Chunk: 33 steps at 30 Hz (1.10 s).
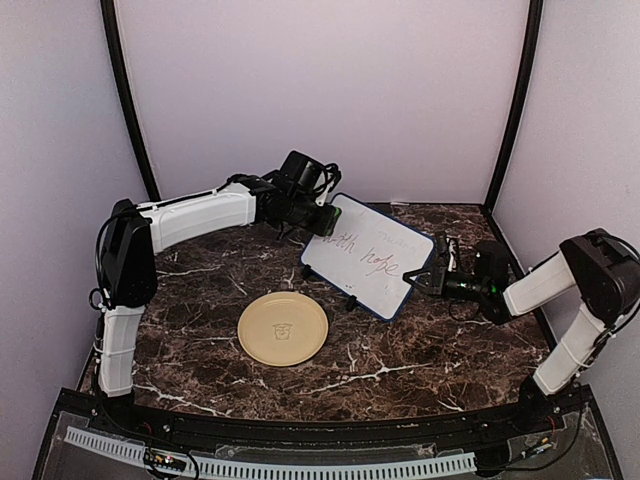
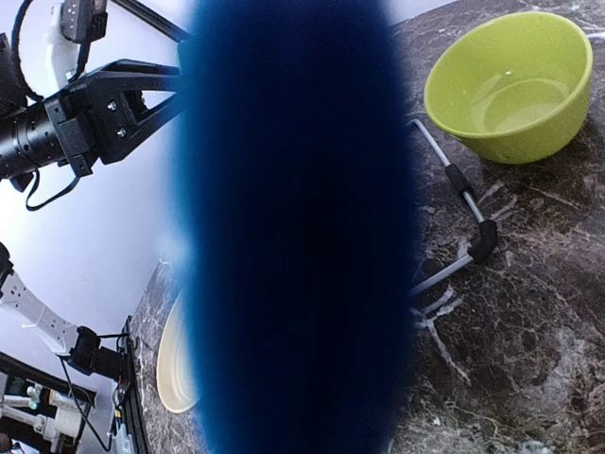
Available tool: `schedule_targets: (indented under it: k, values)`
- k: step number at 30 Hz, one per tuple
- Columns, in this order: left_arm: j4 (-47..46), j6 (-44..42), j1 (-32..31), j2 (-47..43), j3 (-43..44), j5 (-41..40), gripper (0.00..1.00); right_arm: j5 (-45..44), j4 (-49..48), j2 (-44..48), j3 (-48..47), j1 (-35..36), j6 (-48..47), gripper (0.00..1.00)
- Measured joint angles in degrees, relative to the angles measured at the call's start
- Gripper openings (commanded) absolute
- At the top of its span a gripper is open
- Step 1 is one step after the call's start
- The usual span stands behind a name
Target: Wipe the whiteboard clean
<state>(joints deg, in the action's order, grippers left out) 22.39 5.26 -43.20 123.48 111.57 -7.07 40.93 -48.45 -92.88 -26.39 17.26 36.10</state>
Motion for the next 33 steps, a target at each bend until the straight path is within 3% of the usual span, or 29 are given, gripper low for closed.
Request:
schedule_targets:
  k: [8, 22, 33]
  values:
    - [0.0, 0.0, 0.3, 0.0, 0.0, 0.1, 0.00, 1.4, 0.0, -0.2, -0.3, 0.1, -0.4, 0.00]
    - [-0.1, 0.6, 0.3, -1.9, -2.4, -0.3, 0.00, 2.8, 8.4, 1.3, -3.7, 1.9, -9.0, 0.00]
    - [1.6, 0.5, 0.3, -3.5, -2.9, -4.4, 0.00, 2.7, 8.2, 0.6, -3.9, 3.9, -8.9, 0.00]
